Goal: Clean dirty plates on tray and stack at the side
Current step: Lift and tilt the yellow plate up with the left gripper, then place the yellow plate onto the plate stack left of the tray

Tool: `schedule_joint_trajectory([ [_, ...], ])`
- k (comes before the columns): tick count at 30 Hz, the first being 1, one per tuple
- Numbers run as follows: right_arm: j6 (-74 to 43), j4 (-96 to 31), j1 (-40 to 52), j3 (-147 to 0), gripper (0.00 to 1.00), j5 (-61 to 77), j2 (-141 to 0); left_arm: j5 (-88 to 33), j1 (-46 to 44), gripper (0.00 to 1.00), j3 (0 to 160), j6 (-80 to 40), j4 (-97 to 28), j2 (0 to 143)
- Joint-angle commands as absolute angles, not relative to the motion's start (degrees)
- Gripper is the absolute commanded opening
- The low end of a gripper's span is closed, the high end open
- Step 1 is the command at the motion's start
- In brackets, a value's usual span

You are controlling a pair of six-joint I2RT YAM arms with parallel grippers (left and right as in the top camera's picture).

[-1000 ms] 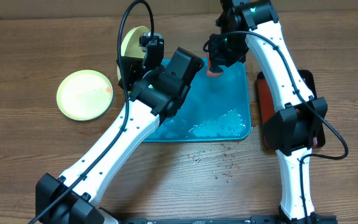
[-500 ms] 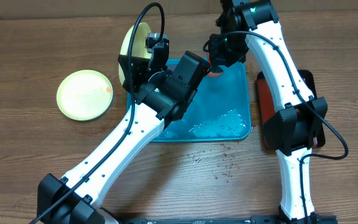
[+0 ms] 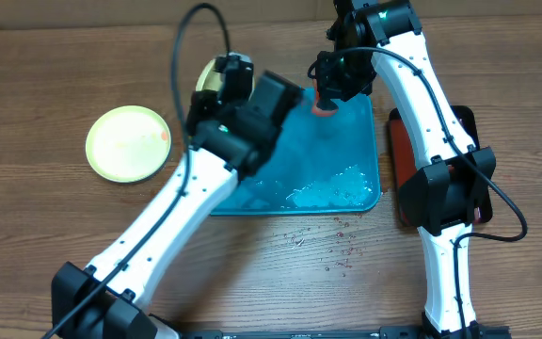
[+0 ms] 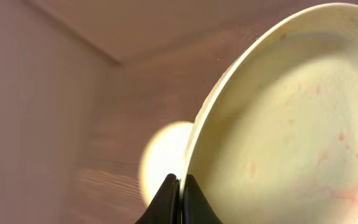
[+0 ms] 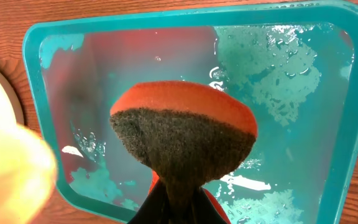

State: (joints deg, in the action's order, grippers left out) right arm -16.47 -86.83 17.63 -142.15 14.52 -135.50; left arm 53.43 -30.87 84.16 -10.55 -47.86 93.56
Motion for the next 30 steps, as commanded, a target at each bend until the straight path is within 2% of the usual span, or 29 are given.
schedule_joint_trajectory([
  [1,-16.23,-86.76,17.61,-143.33,0.07,13.96,-133.82,30.33,-24.1,0.04,84.79,-11.77,-48.31,93.47],
  [8,-16.23,-86.96,17.61,-143.33,0.07,13.96,-133.82,7.6,-6.09,0.04,84.79,-11.81,-51.29,93.47],
  [13,-16.23,-86.98,17.61,-143.33,0.07,13.96,-133.82,-0.91,7.4,0.04,84.49,-11.86,-52.25,94.08],
  [20,-16.23,-86.94,17.61,-143.33,0.07,13.96,-133.82,-2.13,21.8,0.04,83.59,-14.61,-51.92,100.53],
  [30,-16.23,-87.15,17.61,-143.33,0.07,13.96,-133.82,-2.68,27.2,0.04,83.59,-15.46,-48.71,111.44],
])
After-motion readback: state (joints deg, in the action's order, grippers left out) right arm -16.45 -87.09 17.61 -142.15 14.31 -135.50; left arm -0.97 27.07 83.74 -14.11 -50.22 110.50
